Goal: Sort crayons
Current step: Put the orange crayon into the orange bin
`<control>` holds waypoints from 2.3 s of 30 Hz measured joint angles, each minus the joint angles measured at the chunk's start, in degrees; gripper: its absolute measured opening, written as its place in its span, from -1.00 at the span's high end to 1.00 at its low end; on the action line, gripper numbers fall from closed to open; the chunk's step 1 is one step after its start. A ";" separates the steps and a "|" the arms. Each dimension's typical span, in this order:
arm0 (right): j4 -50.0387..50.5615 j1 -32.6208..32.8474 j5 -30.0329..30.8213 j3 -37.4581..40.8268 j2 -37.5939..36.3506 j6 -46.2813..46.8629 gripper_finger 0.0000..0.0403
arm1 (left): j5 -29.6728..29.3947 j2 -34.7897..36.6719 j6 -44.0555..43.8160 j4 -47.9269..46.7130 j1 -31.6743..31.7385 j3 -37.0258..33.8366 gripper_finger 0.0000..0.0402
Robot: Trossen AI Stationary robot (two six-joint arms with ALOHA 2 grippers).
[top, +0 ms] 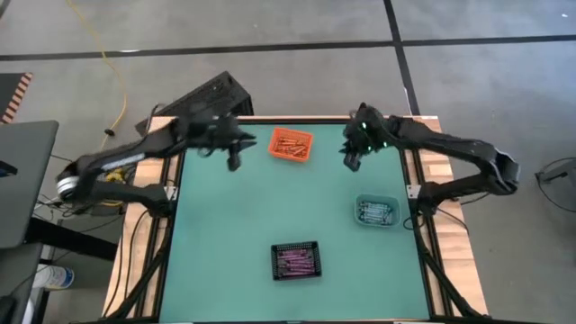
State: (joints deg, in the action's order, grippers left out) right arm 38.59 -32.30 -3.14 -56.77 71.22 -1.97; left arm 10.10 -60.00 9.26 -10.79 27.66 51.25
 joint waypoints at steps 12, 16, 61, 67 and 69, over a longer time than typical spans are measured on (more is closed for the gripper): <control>3.73 -21.89 -0.24 0.00 12.56 -6.03 0.42 | 2.58 33.03 -13.60 23.04 -2.93 -36.39 0.72; 4.78 -23.78 -0.19 -0.57 14.48 -8.37 0.42 | 1.60 42.14 -17.04 23.69 -2.93 -41.15 0.72; 6.81 -32.13 4.91 -6.69 34.75 -17.78 0.64 | -16.82 59.65 -18.99 14.76 -3.01 -50.65 0.72; 6.80 -32.02 3.01 -6.64 34.79 -17.60 0.88 | -16.56 59.64 -19.50 13.14 -3.01 -50.65 0.72; 6.80 -31.98 2.99 -6.64 34.79 -17.60 0.95 | -16.56 59.64 -19.52 13.15 -3.01 -50.65 0.72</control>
State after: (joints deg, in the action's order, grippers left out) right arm 45.39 -64.28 -0.15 -63.42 106.02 -19.57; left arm -6.46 -0.36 -10.26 2.36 24.64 0.60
